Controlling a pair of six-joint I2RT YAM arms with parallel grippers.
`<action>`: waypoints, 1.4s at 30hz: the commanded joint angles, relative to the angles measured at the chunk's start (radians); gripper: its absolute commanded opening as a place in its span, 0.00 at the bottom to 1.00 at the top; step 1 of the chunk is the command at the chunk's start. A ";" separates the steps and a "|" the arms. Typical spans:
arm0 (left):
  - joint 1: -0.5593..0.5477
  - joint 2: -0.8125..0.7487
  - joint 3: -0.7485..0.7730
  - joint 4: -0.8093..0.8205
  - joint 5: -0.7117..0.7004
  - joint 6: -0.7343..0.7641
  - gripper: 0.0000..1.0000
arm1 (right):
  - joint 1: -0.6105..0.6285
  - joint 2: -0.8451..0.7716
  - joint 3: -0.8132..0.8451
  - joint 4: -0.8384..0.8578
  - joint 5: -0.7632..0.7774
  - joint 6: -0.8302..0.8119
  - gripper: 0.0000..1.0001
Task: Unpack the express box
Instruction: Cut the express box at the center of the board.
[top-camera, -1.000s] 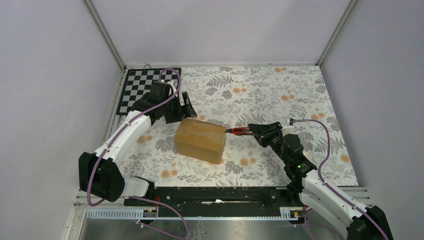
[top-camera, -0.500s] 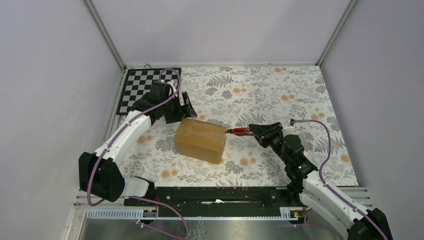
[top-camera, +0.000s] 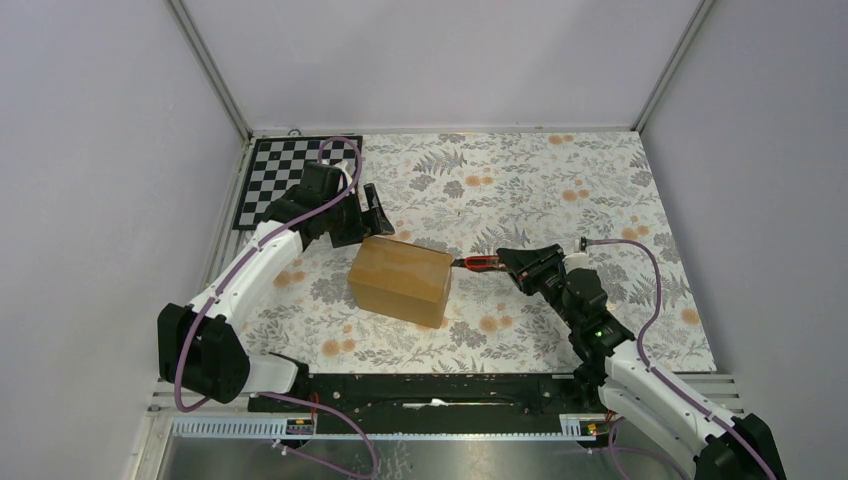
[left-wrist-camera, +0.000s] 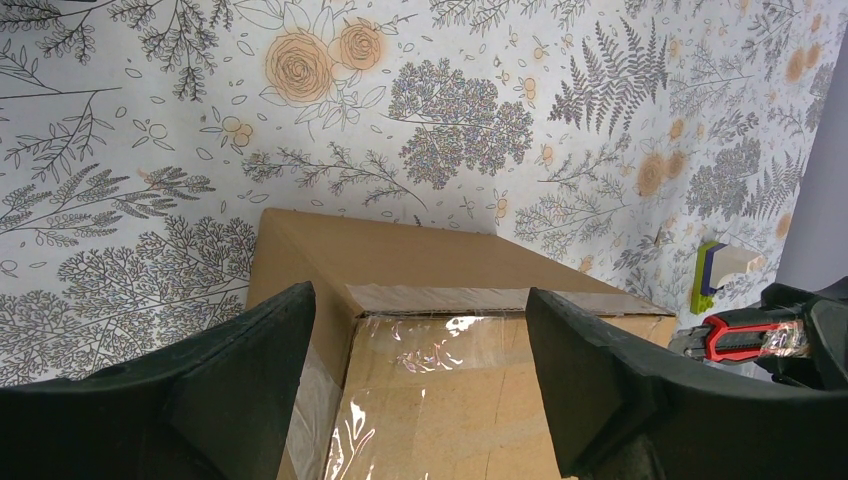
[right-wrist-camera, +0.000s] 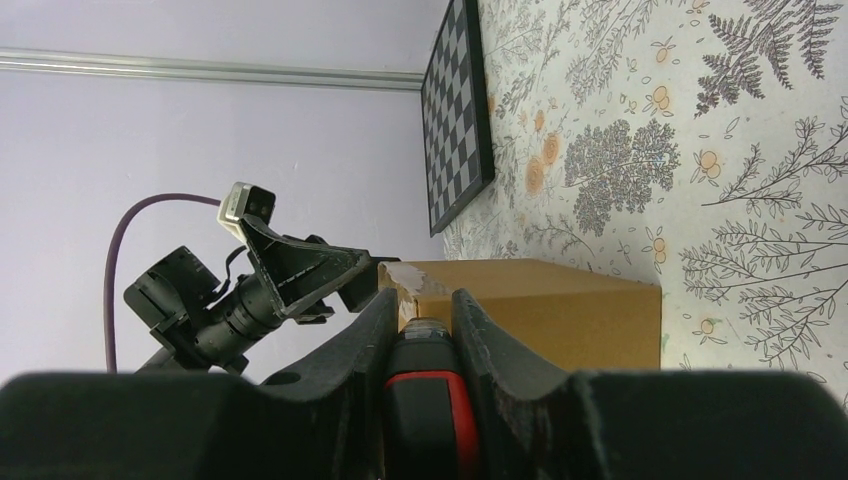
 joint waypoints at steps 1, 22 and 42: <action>0.006 -0.002 0.008 0.020 0.014 -0.004 0.83 | -0.003 0.023 0.005 0.093 -0.019 0.014 0.00; 0.006 -0.012 -0.002 0.026 0.031 -0.024 0.82 | -0.004 -0.011 0.006 0.043 -0.007 0.014 0.00; 0.006 -0.003 0.007 0.026 0.034 -0.024 0.82 | -0.003 0.029 -0.003 0.106 -0.018 0.012 0.00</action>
